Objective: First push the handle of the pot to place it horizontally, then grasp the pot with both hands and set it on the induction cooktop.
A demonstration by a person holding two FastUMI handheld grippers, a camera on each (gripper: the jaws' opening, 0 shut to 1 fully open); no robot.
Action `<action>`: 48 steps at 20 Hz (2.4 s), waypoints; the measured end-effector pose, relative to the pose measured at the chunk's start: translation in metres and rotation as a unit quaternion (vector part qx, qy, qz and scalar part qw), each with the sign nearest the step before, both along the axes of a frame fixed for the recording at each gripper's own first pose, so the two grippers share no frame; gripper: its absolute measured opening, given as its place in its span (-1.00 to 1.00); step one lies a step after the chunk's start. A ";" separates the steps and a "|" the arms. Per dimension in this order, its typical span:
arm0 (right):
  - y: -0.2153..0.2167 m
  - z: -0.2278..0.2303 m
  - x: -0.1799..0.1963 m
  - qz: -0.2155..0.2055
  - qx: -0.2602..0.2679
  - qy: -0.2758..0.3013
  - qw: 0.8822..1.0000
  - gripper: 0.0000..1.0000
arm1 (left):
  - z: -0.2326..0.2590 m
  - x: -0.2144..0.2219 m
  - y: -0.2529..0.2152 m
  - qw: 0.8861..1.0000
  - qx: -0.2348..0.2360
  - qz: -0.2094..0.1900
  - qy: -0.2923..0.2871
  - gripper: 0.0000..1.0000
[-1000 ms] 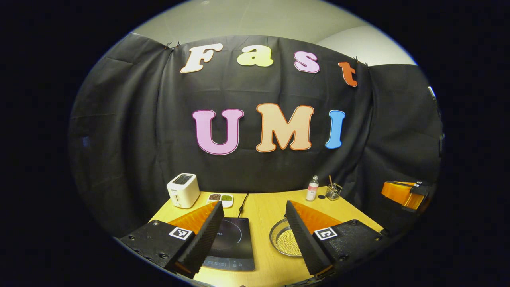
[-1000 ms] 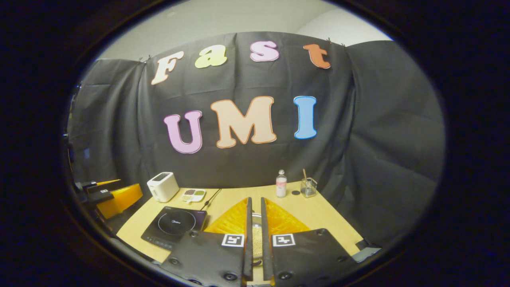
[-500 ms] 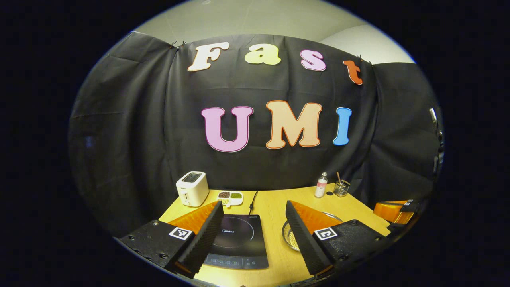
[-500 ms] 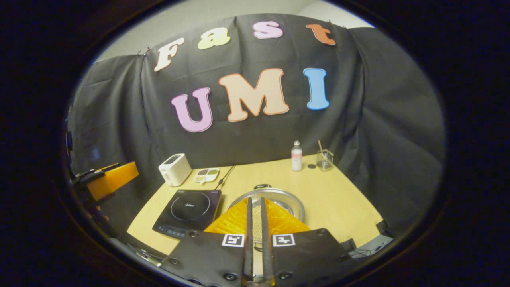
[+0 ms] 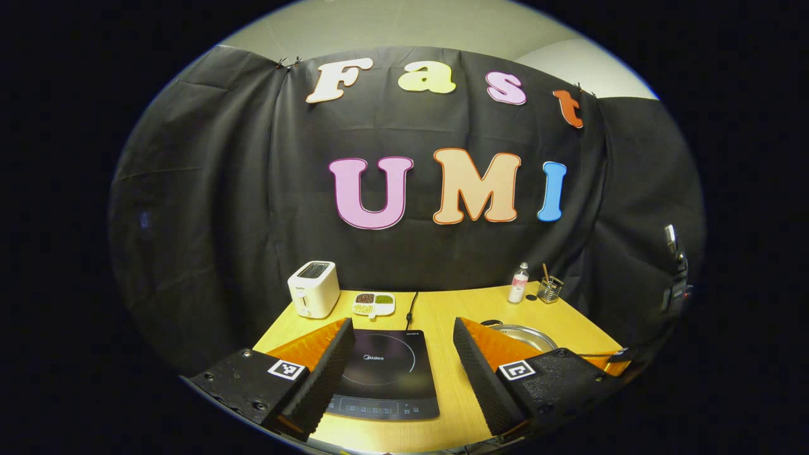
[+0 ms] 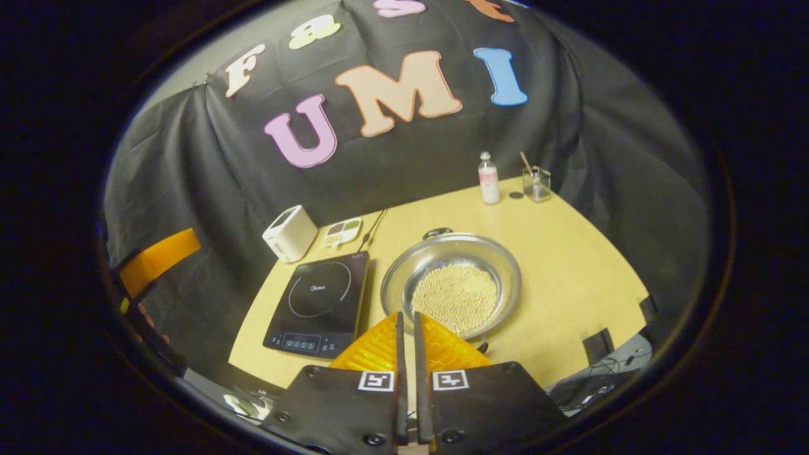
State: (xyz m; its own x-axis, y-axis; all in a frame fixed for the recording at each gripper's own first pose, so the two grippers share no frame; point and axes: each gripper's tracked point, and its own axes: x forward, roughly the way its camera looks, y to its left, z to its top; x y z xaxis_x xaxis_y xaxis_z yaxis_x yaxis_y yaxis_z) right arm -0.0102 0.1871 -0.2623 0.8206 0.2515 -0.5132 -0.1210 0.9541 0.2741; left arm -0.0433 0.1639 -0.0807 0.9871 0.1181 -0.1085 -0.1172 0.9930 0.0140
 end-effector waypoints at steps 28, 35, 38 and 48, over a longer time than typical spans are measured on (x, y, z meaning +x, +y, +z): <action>0.011 -0.155 0.005 0.090 0.059 0.299 0.948 -1.00 | -0.014 0.028 -0.013 0.995 -0.018 0.086 0.045 0.92; -0.005 -0.153 0.020 0.084 0.080 0.307 0.945 -0.89 | -0.013 0.038 -0.024 0.995 -0.014 0.089 0.044 0.92; -0.016 -0.151 0.024 0.080 0.086 0.310 0.943 -0.89 | -0.013 0.041 -0.031 0.995 -0.019 0.089 0.045 0.86; -0.056 -0.150 0.033 0.057 0.074 0.319 0.943 -0.89 | -0.021 0.043 -0.045 0.994 -0.029 0.093 0.050 0.92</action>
State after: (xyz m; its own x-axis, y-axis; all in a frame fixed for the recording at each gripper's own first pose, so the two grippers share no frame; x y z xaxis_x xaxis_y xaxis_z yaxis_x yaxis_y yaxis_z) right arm 0.0227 0.1307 -0.4126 0.3198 0.4278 -0.8454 0.0136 0.8901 0.4556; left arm -0.0002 0.1186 -0.1016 0.9329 0.2879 -0.2165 -0.2996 0.9538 -0.0226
